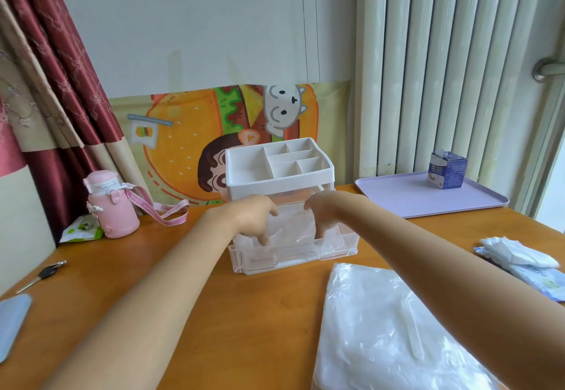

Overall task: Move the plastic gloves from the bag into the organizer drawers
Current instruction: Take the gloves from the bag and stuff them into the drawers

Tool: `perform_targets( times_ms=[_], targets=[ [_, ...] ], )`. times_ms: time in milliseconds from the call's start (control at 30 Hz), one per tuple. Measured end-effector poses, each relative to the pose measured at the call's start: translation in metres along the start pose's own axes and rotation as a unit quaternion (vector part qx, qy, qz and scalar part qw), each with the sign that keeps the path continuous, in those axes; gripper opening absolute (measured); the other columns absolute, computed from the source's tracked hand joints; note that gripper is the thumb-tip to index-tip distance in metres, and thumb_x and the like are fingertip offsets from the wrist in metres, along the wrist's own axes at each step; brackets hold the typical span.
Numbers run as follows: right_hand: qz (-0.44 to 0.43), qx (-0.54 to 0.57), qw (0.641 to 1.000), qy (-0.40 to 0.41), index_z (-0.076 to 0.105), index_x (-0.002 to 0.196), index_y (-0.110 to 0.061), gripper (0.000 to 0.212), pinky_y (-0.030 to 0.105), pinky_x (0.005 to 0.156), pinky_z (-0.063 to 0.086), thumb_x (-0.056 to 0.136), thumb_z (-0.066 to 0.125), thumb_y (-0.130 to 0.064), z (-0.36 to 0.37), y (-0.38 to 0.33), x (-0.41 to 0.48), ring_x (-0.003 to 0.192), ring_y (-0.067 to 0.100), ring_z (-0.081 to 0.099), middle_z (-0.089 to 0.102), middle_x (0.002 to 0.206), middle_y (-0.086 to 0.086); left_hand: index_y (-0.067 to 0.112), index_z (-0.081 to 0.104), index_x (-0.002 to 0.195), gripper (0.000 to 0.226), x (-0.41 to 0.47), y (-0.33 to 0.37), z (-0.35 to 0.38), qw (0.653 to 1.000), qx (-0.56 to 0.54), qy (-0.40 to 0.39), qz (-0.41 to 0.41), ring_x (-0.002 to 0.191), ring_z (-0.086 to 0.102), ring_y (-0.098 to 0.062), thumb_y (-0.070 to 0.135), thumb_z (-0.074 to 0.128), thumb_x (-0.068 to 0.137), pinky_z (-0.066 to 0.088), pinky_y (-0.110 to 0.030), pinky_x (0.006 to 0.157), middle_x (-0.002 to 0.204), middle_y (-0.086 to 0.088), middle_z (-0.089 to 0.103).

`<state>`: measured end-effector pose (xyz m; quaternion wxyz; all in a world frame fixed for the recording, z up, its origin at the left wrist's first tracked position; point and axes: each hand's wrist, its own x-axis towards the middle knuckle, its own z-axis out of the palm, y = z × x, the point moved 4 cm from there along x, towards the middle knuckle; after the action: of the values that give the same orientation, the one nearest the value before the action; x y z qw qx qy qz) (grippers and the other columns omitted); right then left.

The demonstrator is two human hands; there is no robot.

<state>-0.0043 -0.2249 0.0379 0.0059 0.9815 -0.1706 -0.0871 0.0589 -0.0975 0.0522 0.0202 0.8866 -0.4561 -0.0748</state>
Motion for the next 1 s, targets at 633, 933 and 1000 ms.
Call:
perform_targets(
  times_ms=[633, 933, 1000],
  targets=[
    [0.126, 0.273, 0.927, 0.226, 0.047, 0.061, -0.008, 0.044, 0.031, 0.051, 0.029, 0.095, 0.055, -0.035, 0.073, 0.076, -0.131, 0.053, 0.018, 0.045, 0.048, 0.057, 0.004, 0.019, 0.069, 0.115, 0.023, -0.053, 0.020, 0.024, 0.994, -0.073, 0.047, 0.071, 0.099, 0.060, -0.008, 0.018, 0.057, 0.096, 0.043, -0.020, 0.084, 0.115, 0.005, 0.067],
    [0.068, 0.232, 0.970, 0.008, 0.031, 0.145, -0.027, 0.075, 0.028, 0.105, 0.035, 0.082, 0.062, -0.056, 0.145, 0.052, -0.156, 0.130, 0.015, 0.041, 0.037, 0.146, -0.004, 0.023, 0.073, 0.101, 0.015, -0.093, 0.013, 0.034, 0.995, -0.067, 0.035, 0.067, 0.083, 0.058, 0.000, 0.021, 0.059, 0.095, 0.041, -0.016, 0.068, 0.117, 0.010, 0.066],
    [0.073, 0.242, 0.965, 0.064, 0.037, 0.141, -0.024, 0.061, 0.027, 0.104, 0.037, 0.089, 0.057, -0.049, 0.140, 0.055, -0.150, 0.128, 0.015, 0.045, 0.043, 0.144, -0.002, 0.019, 0.072, 0.109, 0.019, -0.098, 0.013, 0.035, 0.993, -0.083, 0.051, 0.073, 0.084, 0.058, 0.003, 0.020, 0.058, 0.096, 0.043, -0.016, 0.072, 0.113, 0.012, 0.067]
  ],
)
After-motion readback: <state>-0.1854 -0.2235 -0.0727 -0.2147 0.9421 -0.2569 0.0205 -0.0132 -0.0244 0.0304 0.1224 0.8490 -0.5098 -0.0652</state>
